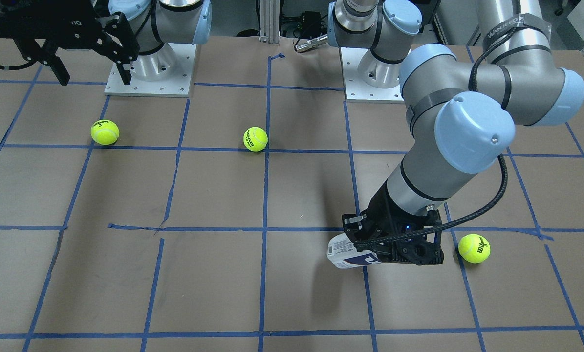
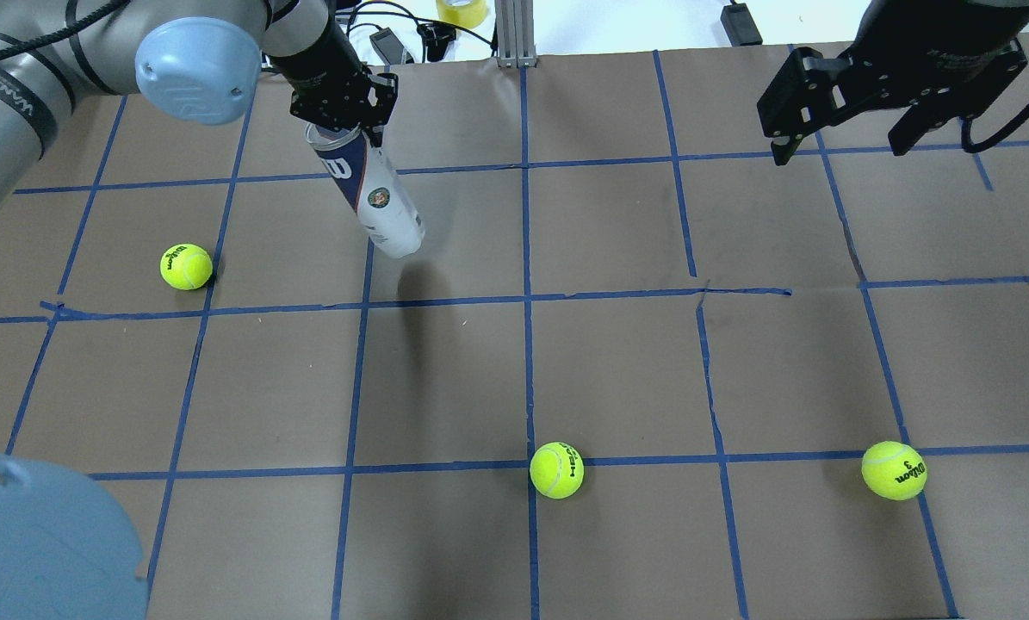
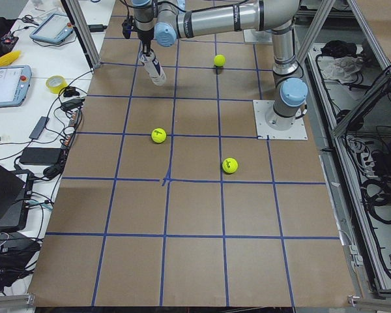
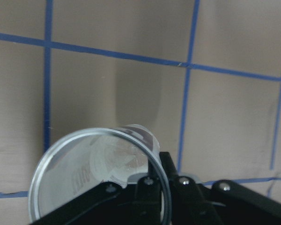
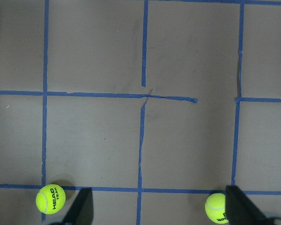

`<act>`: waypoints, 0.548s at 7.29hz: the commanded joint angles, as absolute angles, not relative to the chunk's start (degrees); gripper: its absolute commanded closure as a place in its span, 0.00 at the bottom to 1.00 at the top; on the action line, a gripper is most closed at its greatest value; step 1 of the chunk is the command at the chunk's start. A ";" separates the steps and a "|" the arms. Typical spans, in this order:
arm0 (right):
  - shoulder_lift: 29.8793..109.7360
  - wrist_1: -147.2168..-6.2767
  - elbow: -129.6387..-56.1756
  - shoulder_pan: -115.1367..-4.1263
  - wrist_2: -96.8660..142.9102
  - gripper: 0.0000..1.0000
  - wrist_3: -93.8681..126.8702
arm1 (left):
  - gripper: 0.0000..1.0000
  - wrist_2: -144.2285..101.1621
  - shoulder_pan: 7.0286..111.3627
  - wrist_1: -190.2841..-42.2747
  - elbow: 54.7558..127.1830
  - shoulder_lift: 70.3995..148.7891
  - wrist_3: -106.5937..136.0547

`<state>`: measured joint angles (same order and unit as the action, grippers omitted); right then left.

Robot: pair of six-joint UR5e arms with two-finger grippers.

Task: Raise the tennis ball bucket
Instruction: 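Lift the can with the left gripper and tilt it upright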

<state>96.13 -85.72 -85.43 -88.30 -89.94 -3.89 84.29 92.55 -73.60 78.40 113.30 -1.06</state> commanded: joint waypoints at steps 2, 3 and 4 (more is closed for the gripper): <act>96.15 -85.87 -85.43 -88.33 -89.91 0.00 -4.13 | 1.00 88.51 94.04 -66.47 78.40 114.35 -4.75; 96.15 -85.78 -85.43 -88.33 -90.00 0.00 -4.13 | 1.00 88.77 95.96 -65.31 78.92 114.00 -4.66; 96.15 -85.78 -85.43 -88.33 -90.00 0.00 -4.13 | 1.00 88.77 97.80 -63.74 79.80 113.30 -3.96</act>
<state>96.16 -85.81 -85.43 -88.33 -89.97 -4.09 88.63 95.75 -65.74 78.96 113.91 -4.48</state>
